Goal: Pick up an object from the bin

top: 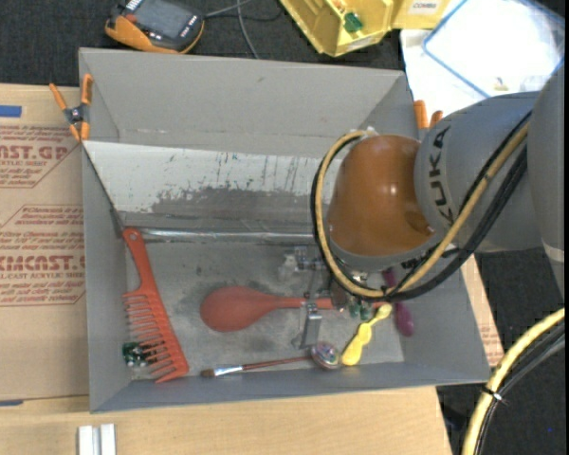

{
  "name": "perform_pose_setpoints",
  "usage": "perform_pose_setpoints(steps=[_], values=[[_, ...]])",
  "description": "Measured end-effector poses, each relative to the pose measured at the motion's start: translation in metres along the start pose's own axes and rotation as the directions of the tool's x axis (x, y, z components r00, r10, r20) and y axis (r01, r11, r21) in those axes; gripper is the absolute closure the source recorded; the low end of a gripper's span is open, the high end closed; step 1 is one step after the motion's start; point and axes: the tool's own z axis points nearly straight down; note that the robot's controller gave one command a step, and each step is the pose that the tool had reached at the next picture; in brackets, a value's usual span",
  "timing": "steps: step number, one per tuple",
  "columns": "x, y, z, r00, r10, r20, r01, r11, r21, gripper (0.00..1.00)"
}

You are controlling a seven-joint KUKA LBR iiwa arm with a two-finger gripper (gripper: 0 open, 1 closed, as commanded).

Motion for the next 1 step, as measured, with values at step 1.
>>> perform_pose_setpoints(steps=[1], values=[[-0.0019, -0.0001, -0.0044, 1.000, 0.000, 0.008, 0.000, 1.000, 0.000, 0.00]])
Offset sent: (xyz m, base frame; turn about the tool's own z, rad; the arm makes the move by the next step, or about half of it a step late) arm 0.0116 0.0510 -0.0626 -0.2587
